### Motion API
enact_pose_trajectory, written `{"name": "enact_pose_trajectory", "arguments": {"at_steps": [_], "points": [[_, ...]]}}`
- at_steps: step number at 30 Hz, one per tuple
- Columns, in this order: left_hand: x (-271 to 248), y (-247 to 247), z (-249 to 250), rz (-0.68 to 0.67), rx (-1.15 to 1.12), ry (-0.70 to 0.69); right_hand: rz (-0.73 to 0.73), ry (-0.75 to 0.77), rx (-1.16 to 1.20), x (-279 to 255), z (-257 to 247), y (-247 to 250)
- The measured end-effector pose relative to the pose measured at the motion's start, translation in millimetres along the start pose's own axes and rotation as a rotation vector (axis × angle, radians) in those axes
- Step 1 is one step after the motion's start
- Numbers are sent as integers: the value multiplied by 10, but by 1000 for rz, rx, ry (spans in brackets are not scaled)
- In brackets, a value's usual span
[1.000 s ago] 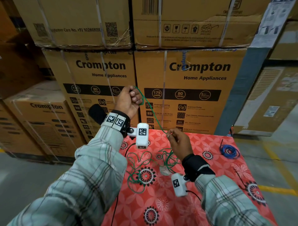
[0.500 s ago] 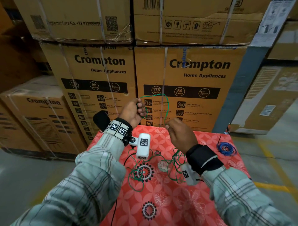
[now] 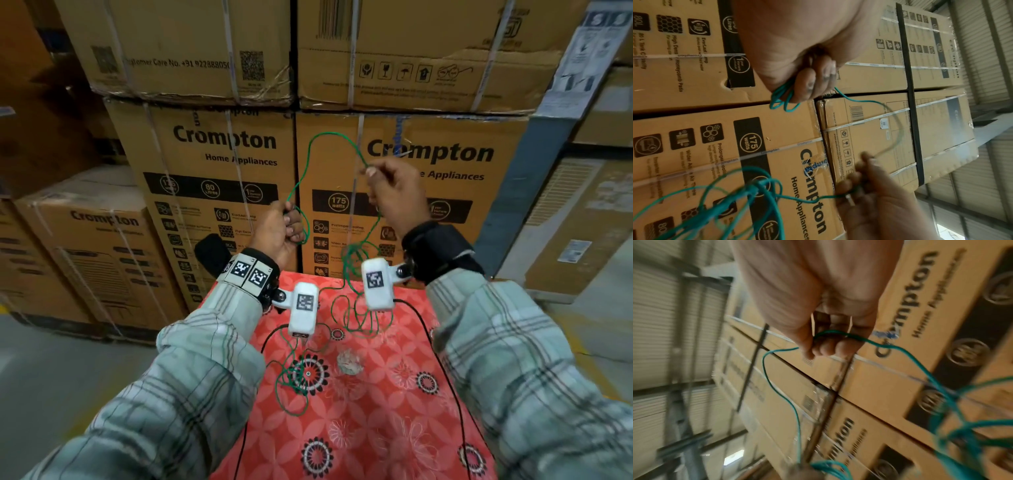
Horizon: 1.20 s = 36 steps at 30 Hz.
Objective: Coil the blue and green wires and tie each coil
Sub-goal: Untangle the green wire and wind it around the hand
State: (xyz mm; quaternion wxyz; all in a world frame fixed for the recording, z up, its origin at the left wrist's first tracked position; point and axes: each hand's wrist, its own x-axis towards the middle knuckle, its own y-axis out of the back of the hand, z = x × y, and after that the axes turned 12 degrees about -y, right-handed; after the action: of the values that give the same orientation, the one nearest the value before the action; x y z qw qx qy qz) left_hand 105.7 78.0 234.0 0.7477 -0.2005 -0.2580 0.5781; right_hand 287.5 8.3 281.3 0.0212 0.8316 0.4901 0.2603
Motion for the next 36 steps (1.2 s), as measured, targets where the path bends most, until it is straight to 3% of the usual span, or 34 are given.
{"name": "enact_pose_trajectory", "arguments": {"at_steps": [4,7,10,12,15,17,20,24,28,36], "points": [[-8,67,-10,39,70,23,-230,-185,-446,-75,504,-247],[-49,182,-71,74,123,77,-308,-224,-525,-259,905,-363],[-99,195,-106,57,172,84,-349,-370,-389,-337,1043,-391],[-112,166,-112,45,172,88,-297,-420,-268,-370,1051,-414],[-125,119,-153,35,178,107,-207,-463,61,-438,931,-411],[-134,83,-200,6,170,128,-240,-497,233,-493,837,-405],[-140,29,-230,-33,108,140,-321,-432,121,-571,803,-460],[-86,-24,-112,2,-51,95,-215,-322,147,-781,1060,-617],[-10,11,12,67,-129,31,-173,-342,208,-994,1296,-690],[-110,53,-53,24,-34,15,-99,-171,-85,-1126,1399,-747]]}}
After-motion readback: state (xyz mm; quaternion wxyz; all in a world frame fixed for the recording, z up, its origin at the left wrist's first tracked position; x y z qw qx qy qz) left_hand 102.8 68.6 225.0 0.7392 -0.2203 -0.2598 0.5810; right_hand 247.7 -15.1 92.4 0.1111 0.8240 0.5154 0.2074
